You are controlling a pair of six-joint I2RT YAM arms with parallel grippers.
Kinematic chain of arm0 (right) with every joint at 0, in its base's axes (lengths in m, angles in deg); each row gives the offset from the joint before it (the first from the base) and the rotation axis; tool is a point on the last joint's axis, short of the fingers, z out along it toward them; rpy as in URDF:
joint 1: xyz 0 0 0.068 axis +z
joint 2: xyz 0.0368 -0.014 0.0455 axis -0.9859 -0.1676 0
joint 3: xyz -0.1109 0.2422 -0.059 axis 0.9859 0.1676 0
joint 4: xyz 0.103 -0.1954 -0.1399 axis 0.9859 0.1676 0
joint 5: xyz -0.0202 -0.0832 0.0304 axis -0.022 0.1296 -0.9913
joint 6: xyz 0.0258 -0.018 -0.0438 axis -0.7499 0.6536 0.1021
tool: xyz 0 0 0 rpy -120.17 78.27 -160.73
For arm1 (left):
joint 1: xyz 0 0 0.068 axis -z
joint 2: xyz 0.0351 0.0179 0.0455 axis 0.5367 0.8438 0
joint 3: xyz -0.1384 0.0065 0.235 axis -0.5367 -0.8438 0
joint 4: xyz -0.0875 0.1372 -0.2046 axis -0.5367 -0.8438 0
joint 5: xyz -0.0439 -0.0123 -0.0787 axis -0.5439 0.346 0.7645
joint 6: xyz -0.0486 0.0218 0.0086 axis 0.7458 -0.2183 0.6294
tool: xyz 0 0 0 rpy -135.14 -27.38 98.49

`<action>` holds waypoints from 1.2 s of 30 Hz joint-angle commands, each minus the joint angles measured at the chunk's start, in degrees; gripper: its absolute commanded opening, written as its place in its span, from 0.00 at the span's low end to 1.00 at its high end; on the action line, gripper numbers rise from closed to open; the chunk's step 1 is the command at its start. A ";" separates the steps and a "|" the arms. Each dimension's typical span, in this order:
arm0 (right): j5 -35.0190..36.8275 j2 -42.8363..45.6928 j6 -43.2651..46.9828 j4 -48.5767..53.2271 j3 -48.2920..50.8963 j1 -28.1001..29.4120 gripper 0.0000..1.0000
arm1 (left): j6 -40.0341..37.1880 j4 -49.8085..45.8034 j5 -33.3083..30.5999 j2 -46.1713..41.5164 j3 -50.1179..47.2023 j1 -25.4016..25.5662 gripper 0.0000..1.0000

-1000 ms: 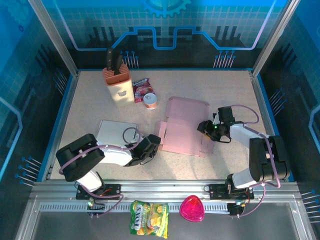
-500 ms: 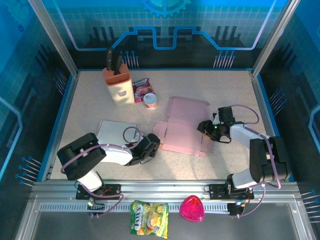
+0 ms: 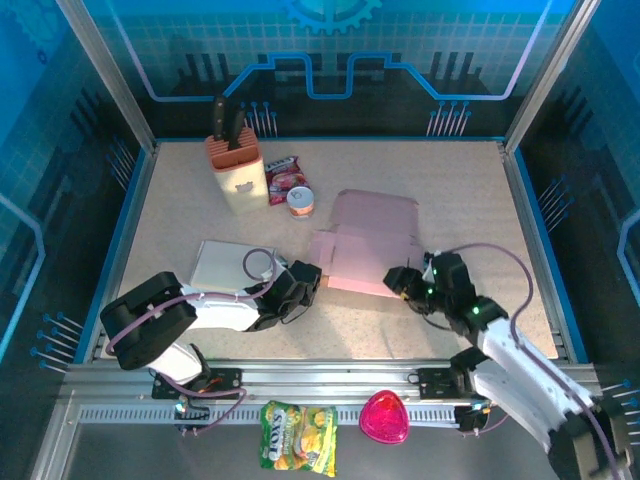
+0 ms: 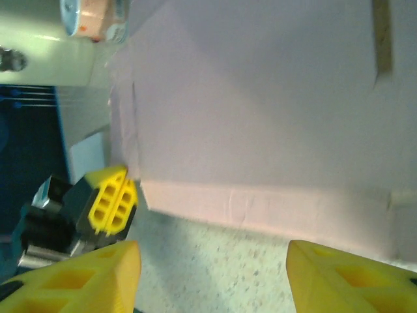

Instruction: Fold the paper box

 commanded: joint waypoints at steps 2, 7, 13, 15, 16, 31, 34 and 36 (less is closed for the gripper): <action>12.03 10.90 -20.20 2.10 5.52 8.07 0.66 | -2.06 2.72 -1.88 -1.53 1.46 0.18 0.00; 18.46 12.98 -27.80 -8.29 11.75 13.73 0.75 | -2.36 2.59 -1.68 -1.72 2.58 0.66 0.00; 19.37 2.14 -31.82 -21.80 12.76 16.18 0.80 | -2.45 2.77 -1.34 -1.65 3.25 0.83 0.00; 20.09 -1.51 -31.87 -26.82 12.60 16.29 0.80 | -2.30 2.85 -1.24 -1.49 3.51 1.00 0.00; 20.72 -3.14 -31.74 -28.77 12.12 16.29 0.80 | -2.28 2.96 -1.25 -1.46 3.51 1.14 0.00; 23.45 -15.23 -30.74 -40.16 7.49 15.87 0.49 | -1.53 3.45 -1.06 -1.80 3.11 1.33 0.00; 23.66 -12.69 -29.86 -36.17 6.52 15.08 0.35 | -1.57 3.61 -0.93 -1.76 3.09 1.36 0.00; 23.20 -11.47 -29.46 -34.00 6.00 14.14 0.24 | -1.67 3.92 -0.83 -1.57 3.07 1.36 0.00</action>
